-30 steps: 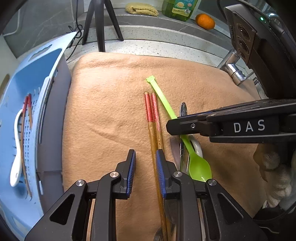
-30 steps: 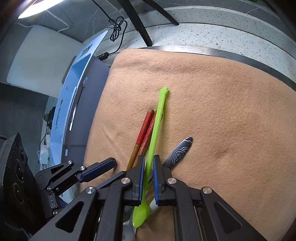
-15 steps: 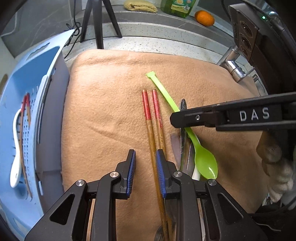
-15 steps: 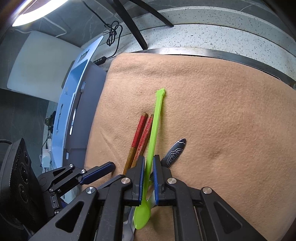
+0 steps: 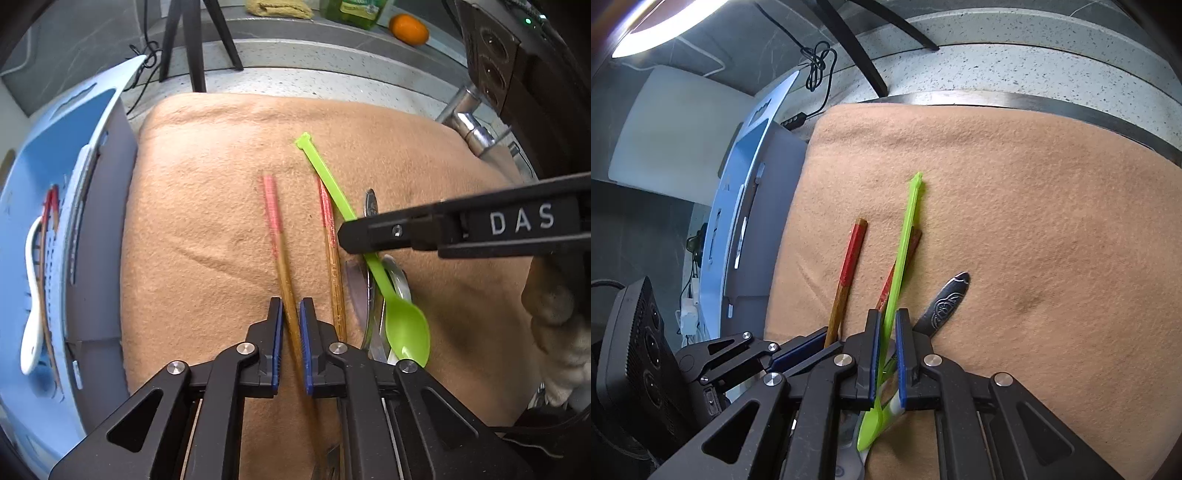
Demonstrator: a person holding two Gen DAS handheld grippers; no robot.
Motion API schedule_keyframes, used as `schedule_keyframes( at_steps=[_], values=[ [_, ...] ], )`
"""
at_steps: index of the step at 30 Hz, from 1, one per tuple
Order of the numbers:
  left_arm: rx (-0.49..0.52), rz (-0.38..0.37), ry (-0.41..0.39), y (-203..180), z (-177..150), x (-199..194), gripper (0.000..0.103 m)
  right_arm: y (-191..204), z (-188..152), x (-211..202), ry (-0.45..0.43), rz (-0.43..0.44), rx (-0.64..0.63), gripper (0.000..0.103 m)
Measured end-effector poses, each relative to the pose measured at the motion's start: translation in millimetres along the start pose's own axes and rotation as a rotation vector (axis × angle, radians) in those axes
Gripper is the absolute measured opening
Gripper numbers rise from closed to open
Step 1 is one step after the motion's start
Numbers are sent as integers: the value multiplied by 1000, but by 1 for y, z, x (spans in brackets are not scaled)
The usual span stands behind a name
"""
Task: Organize utensils
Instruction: 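Lower the left tool and close it on a red-tipped wooden chopstick, then carry the green spoon with the right tool while the left tool carries the chopstick to the basket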
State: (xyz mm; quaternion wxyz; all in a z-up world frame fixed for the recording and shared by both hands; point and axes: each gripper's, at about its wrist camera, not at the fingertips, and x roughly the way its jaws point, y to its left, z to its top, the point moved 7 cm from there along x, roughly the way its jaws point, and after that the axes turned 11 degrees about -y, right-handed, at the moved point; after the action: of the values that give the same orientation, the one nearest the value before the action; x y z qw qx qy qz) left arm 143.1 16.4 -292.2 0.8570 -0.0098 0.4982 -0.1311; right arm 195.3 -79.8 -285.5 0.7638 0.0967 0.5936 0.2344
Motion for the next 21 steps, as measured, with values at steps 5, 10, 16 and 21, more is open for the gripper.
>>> schedule_keyframes(
  at_steps=[5,10,16,21],
  values=[
    [-59,-19,-39,6,3,-8,5,6,2,-1,-12,14,3,4],
    [-79,-26,-83,13,11,-26,5,11,7,-7,-32,18,1,3],
    [-93,-50,-142,25,30,-49,5,23,15,-20,-60,45,19,3],
    [-100,-54,-206,43,47,-79,5,46,26,-32,-91,84,23,3]
  ],
)
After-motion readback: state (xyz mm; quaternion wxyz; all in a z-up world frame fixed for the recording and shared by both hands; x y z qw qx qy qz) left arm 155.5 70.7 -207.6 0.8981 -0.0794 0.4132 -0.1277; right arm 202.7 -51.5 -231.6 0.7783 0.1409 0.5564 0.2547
